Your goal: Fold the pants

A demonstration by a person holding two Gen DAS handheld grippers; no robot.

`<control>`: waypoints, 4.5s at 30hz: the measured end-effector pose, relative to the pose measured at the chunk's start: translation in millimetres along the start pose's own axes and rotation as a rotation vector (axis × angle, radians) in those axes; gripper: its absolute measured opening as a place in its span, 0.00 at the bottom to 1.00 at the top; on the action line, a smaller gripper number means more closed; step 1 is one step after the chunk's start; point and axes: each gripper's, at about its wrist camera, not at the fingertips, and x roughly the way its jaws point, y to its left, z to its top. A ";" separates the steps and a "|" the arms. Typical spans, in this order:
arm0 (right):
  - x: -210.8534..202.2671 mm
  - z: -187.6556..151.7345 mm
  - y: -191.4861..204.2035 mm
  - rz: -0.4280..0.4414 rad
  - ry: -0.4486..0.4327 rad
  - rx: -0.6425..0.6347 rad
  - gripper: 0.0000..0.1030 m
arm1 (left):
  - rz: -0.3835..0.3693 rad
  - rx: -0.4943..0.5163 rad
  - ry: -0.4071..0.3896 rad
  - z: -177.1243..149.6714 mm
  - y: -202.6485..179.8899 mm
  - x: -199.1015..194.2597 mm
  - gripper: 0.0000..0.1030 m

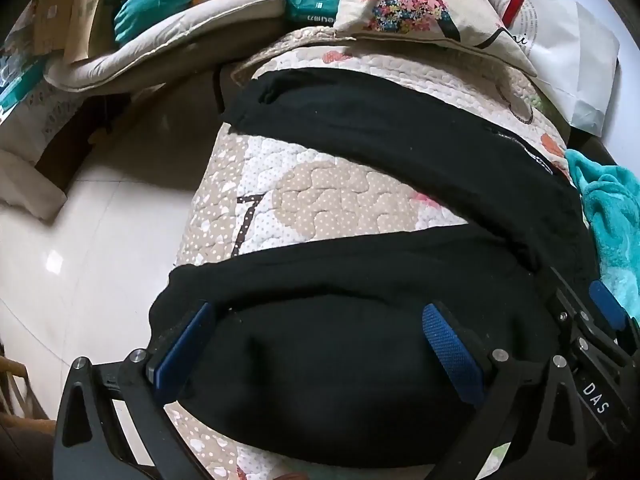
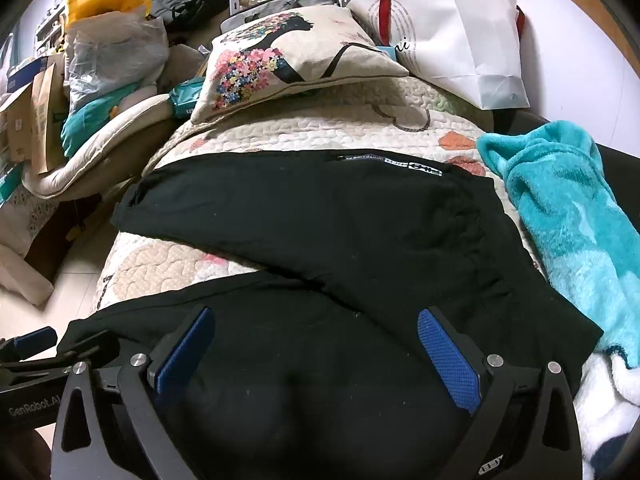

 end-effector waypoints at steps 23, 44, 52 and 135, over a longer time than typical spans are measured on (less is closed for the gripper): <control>-11.3 5.9 -28.1 0.067 0.053 0.136 1.00 | -0.126 0.062 -0.083 2.6 -30.9 -36.9 1.00; -2.4 1.0 -28.4 0.062 0.095 0.151 1.00 | -0.037 0.100 -0.016 -5.9 -29.1 -15.1 1.00; -2.3 -1.1 -30.8 0.038 0.091 0.153 1.00 | -0.023 0.117 -0.020 -8.8 -30.9 -15.7 1.00; -47.8 33.1 -27.4 0.080 0.125 0.079 1.00 | -0.178 0.011 -0.028 18.8 23.4 -45.1 0.49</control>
